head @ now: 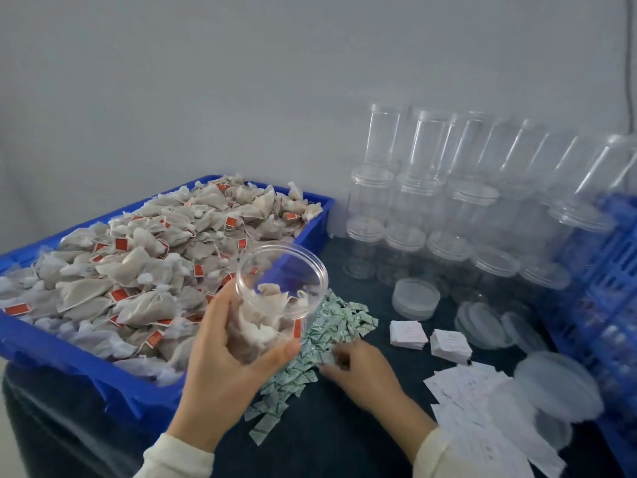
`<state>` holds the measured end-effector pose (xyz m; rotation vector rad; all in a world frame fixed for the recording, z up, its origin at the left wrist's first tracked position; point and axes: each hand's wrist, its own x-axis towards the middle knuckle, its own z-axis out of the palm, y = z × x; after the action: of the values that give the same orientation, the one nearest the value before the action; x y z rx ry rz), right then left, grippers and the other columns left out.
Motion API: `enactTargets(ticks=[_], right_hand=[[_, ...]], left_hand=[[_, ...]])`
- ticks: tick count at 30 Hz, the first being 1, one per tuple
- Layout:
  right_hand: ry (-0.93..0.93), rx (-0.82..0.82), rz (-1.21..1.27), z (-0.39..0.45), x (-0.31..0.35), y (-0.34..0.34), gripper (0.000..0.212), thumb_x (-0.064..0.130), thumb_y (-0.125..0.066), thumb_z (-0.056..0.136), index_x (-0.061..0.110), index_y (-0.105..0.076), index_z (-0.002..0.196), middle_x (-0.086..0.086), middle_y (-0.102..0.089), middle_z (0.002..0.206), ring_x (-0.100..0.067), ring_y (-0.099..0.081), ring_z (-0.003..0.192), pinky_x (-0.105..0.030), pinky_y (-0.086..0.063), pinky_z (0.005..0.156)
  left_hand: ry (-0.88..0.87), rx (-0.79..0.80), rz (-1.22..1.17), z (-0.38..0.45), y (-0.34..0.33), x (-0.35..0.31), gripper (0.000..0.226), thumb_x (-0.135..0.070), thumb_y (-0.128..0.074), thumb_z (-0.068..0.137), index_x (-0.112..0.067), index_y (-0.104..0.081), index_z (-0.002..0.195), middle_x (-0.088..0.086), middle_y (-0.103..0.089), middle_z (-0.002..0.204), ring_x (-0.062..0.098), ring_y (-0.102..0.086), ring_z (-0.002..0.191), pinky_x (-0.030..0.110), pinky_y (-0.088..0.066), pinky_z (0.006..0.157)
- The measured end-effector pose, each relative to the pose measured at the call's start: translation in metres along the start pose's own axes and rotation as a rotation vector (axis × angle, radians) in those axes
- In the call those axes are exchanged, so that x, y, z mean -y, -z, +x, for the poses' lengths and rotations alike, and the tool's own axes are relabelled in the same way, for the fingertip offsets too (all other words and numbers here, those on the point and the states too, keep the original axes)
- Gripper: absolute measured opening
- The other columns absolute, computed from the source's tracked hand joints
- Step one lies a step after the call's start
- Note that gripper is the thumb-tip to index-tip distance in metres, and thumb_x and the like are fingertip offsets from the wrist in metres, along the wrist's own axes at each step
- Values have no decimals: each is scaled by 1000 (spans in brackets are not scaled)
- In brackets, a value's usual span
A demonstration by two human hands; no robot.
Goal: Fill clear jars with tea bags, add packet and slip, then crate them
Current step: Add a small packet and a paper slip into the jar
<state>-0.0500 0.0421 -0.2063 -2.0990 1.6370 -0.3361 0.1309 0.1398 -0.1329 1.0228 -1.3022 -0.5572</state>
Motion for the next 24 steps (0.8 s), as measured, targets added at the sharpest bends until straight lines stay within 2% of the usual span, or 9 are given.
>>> enactTargets(ticks=[4,7,9,11,14,17,19,21,24], right_hand=[[106,-173,-153,0,1,-13,29,44,-55,91,17,-64,95,-1,-60,102,-20,-56,98,-32,-44,78],[135,-171,-91,2,-1,-10,24,39,-51,93,22,-66,100,3,-62,104,-16,-56,97,-32,-48,81],[107,-143,-31,1,-5,1,21,39,-53,93,25,-66,87,5,-63,94,-12,-56,86,-29,-49,74],[81,-179,83,-3,-5,20,18,39,-60,91,28,-67,78,9,-60,83,-5,-53,74,-23,-42,65],[98,-345,485,-20,5,59,7,34,-71,85,37,-71,79,15,-65,84,3,-59,77,-10,-40,66],[197,-276,753,-49,19,97,6,47,-74,72,49,-72,77,27,-63,98,7,-60,85,-6,-45,68],[263,-114,613,-65,22,108,17,58,-72,66,54,-70,82,38,-50,110,12,-55,93,-9,-45,76],[293,-31,388,-74,21,110,11,53,-74,72,57,-68,80,41,-41,118,19,-41,112,-13,-37,90],[261,8,170,-78,19,108,10,48,-76,76,52,-68,81,34,-35,125,9,-32,121,-22,-29,98]], left_hand=[[31,16,37,-21,-14,8,76,-42,-86,52,-61,-50,116,-22,-59,121,-3,-58,110,6,-46,82],[45,33,58,-36,-22,13,79,-42,-86,50,-60,-50,118,-23,-59,122,-5,-57,111,5,-45,81],[68,49,62,-45,-25,17,82,-41,-88,48,-58,-50,120,-19,-60,124,-2,-58,112,7,-46,83],[102,71,41,-52,-27,22,84,-38,-89,47,-55,-51,120,-16,-61,124,2,-59,114,12,-48,84],[159,105,20,-59,-31,29,82,-38,-89,48,-55,-51,119,-15,-62,124,4,-59,114,27,-49,88],[207,104,3,-61,-41,34,85,-36,-90,45,-61,-49,115,-24,-62,120,-3,-59,110,20,-50,82],[206,104,7,-61,-50,36,87,-28,-90,44,-65,-49,111,-29,-61,117,-10,-58,106,7,-48,76],[195,115,8,-61,-58,40,90,-22,-91,43,-66,-50,111,-27,-61,117,-10,-58,105,2,-45,75],[253,129,26,-65,-68,45,101,-37,-92,37,-61,-44,122,-16,-52,129,-3,-54,115,18,-49,89]])
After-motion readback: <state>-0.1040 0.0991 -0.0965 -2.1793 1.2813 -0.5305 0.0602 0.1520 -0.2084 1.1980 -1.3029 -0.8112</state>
